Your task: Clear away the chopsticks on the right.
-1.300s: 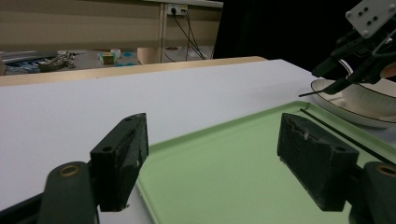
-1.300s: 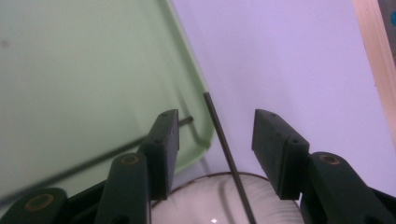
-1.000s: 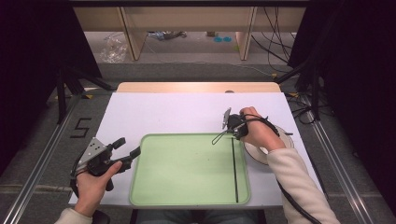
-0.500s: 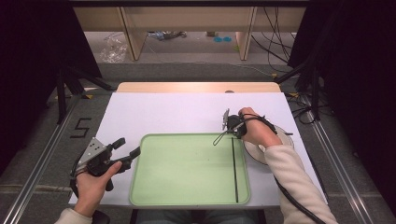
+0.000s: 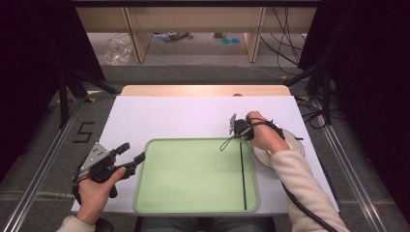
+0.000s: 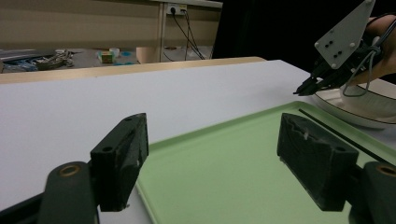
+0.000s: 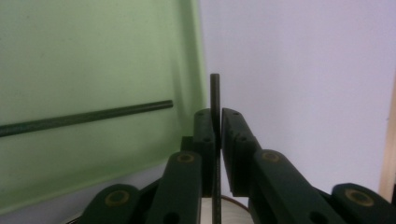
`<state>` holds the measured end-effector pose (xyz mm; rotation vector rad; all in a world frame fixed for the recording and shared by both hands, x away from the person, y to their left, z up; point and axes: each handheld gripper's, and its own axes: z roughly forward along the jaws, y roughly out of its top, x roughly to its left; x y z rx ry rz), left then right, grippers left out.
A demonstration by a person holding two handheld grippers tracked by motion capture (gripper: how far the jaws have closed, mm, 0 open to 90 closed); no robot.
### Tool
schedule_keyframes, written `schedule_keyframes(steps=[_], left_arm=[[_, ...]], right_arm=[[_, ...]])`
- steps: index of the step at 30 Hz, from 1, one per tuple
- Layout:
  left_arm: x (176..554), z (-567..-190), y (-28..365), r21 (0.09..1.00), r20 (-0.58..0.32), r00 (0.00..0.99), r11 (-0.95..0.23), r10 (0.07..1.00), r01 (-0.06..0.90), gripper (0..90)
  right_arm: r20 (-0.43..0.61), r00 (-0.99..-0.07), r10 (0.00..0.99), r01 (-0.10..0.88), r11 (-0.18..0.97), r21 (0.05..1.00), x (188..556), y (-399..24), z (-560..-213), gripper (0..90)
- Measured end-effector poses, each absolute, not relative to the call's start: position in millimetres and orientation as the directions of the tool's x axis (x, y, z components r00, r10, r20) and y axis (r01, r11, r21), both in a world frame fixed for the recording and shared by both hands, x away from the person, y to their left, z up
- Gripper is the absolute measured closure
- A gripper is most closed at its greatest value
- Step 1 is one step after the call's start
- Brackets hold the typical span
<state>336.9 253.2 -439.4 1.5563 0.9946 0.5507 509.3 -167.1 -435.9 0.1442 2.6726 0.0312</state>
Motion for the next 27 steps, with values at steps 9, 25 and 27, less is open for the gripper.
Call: schedule_keyframes(steps=[9,25,27], left_arm=[[337,-439,253,0.957,-0.175,0.529,0.016,0.830,0.291,24.9],[337,-439,253,0.957,-0.178,0.529,0.021,0.830,0.289,24.8],[337,-439,253,0.957,-0.177,0.529,0.021,0.830,0.288,24.8]], right_arm=[[-0.505,-0.858,0.099,0.062,0.994,0.090,508,-167,-426,88.2],[-0.658,-0.675,0.335,0.056,0.912,0.407,498,-174,-379,88.3],[-0.647,-0.663,0.378,0.060,0.888,0.457,497,-177,-372,88.4]])
